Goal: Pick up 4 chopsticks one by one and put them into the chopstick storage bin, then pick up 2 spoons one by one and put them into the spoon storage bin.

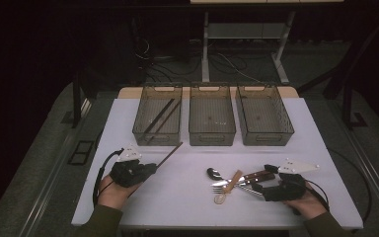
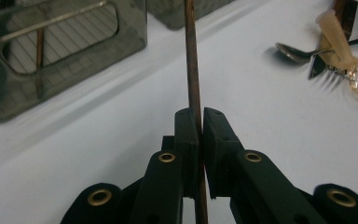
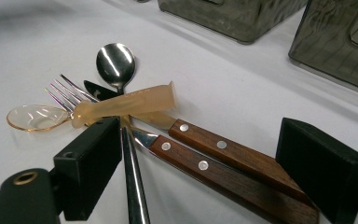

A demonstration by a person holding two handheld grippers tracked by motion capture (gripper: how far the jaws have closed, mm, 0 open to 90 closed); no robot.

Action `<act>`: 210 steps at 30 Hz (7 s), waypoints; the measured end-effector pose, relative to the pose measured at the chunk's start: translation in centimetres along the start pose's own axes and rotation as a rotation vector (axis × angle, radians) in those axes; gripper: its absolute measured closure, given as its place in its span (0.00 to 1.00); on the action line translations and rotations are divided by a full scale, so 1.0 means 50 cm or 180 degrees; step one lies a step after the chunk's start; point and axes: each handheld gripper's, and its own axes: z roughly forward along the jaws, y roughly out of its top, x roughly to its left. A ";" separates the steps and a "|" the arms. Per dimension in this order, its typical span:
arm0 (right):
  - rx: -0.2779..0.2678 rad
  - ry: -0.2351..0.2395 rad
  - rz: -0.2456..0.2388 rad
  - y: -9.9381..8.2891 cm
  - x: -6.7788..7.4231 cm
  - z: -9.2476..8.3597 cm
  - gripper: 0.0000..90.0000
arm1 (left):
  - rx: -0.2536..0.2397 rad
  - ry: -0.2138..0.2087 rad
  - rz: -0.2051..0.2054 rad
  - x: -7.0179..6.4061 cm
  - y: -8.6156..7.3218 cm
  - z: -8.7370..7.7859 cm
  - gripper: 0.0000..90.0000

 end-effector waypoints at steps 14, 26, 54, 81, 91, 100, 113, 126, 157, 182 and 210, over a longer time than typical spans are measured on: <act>-0.0007 -0.0005 0.0007 0.000 0.000 -0.001 0.15 | -0.0236 -0.0021 -0.0036 0.018 0.036 -0.014 0.94; 0.0003 -0.0011 0.0003 0.001 0.000 -0.001 0.15 | -0.0306 -0.0046 -0.0072 0.039 0.063 -0.004 0.94; -0.0010 -0.0034 0.0047 -0.001 -0.002 -0.002 0.15 | -0.0514 0.0063 -0.0077 0.102 0.182 0.046 0.94; -0.0019 -0.0029 0.0053 -0.002 -0.003 -0.002 0.15 | -0.0502 0.0371 -0.0298 0.219 0.288 0.099 0.94; -0.0030 -0.0029 0.0062 -0.001 -0.003 -0.005 0.15 | -0.0436 0.0455 -0.0309 0.249 0.296 0.151 0.94; -0.0039 -0.0031 0.0072 -0.002 -0.004 -0.007 0.15 | -0.0305 0.0516 -0.0308 0.249 0.286 0.195 0.94; -0.0040 -0.0022 0.0066 -0.002 -0.004 -0.008 0.15 | -0.0221 0.0579 -0.0413 0.266 0.276 0.206 0.89; -0.0035 -0.0025 0.0070 -0.001 -0.005 -0.005 0.15 | -0.0201 0.0637 -0.0388 0.265 0.274 0.194 0.51; -0.0006 -0.0007 0.0040 -0.002 -0.005 0.000 0.15 | -0.0391 0.0033 0.0108 0.082 0.162 0.089 0.22; -0.0049 -0.0017 0.0110 -0.003 -0.003 -0.016 0.15 | -0.0239 -0.0113 0.0292 -0.040 0.008 0.060 0.00; 0.0169 0.0480 -0.0038 0.027 0.013 -0.021 0.15 | -0.0145 -0.0217 0.0271 -0.066 -0.045 0.053 0.00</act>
